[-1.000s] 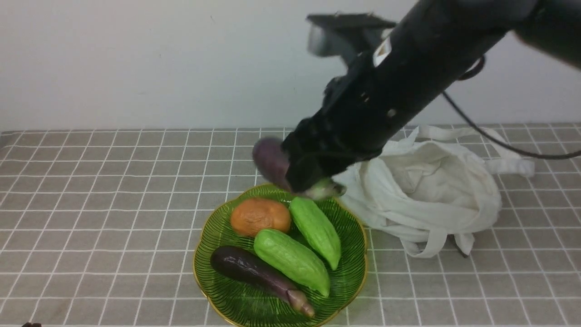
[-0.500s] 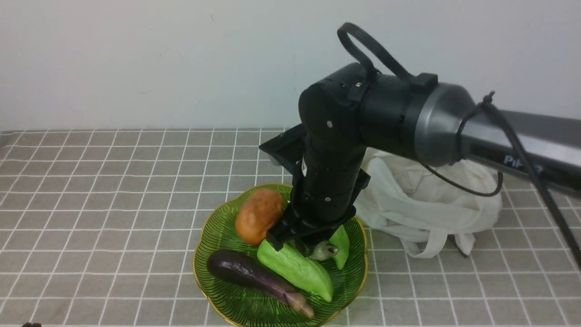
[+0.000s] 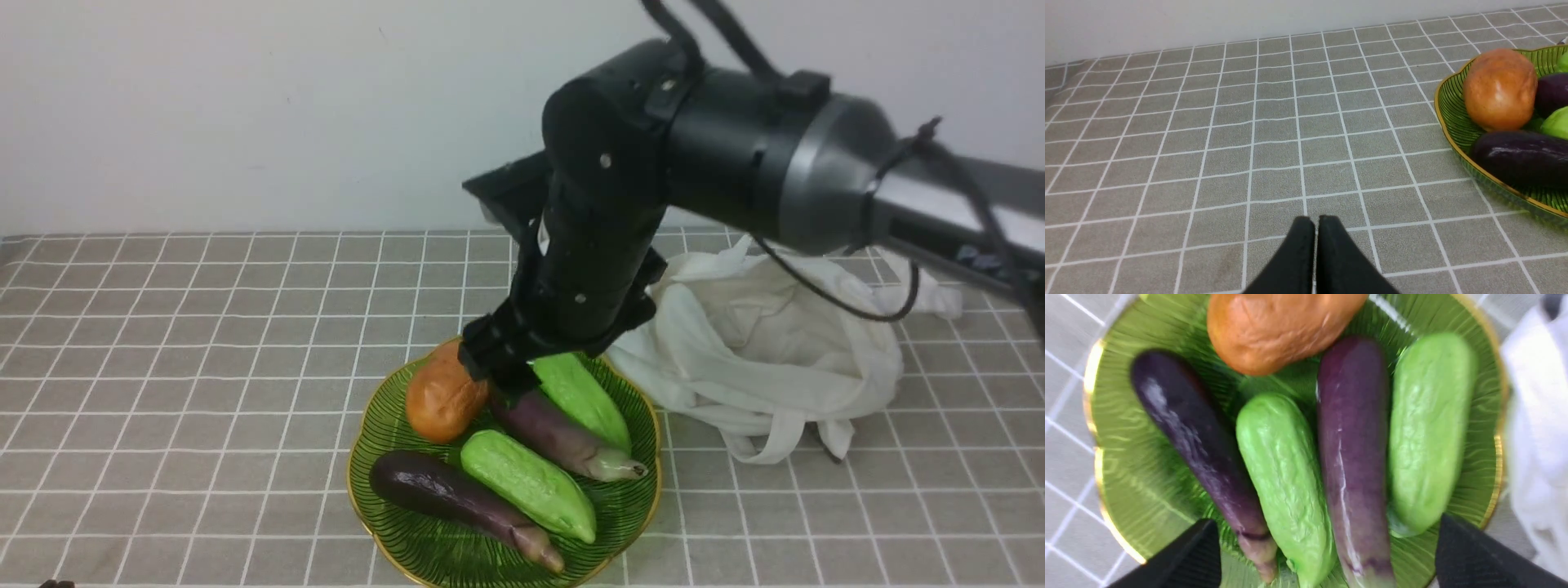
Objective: Take vegetables from bag on grey coffee tablecloth place on plate.
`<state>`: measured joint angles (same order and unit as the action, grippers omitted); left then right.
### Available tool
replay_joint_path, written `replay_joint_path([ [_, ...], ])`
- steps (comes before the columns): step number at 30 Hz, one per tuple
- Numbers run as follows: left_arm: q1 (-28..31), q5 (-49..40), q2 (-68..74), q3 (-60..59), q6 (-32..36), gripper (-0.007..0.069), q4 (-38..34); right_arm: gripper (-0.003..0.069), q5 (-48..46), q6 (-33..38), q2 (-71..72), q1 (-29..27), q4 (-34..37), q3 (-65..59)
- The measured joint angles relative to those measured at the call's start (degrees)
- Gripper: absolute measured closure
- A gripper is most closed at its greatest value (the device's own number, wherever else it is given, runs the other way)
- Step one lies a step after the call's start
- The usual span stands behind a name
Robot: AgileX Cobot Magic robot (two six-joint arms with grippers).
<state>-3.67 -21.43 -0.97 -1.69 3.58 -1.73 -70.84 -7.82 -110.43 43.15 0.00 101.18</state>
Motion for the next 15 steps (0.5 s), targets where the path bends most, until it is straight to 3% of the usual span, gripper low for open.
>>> replay_joint_path([
  [6, 0.0, 0.0, 0.0, 0.0, 0.0, 0.0629, 0.0, 0.0062, -0.41, -0.24, 9.92, 0.0, 3.13, 0.0],
  [9, 0.0, 0.0, 0.0, 0.0, 0.0, 0.0629, 0.0, 0.019, -0.79, -0.88, 19.19, 0.0, 5.55, 0.06],
  [10, 0.0, 0.0, 0.0, 0.0, 0.0, 0.0629, 0.0, 0.0199, -0.87, -0.96, 20.24, 0.0, 5.64, 0.06],
  [13, 0.0, 0.0, 0.0, 0.0, 0.0, 0.0629, 0.0, 0.04, -1.35, -2.31, 28.66, 0.0, 4.13, 0.06],
  [14, 0.0, 0.0, 0.0, 0.0, 0.0, 0.0629, 0.0, 0.0412, -1.44, -2.45, 29.14, 0.0, 3.96, 0.06],
  [15, 0.0, 0.0, 0.0, 0.0, 0.0, 0.0629, 0.0, 0.05, -1.65, -2.65, 32.51, 0.0, 2.31, 0.06],
])
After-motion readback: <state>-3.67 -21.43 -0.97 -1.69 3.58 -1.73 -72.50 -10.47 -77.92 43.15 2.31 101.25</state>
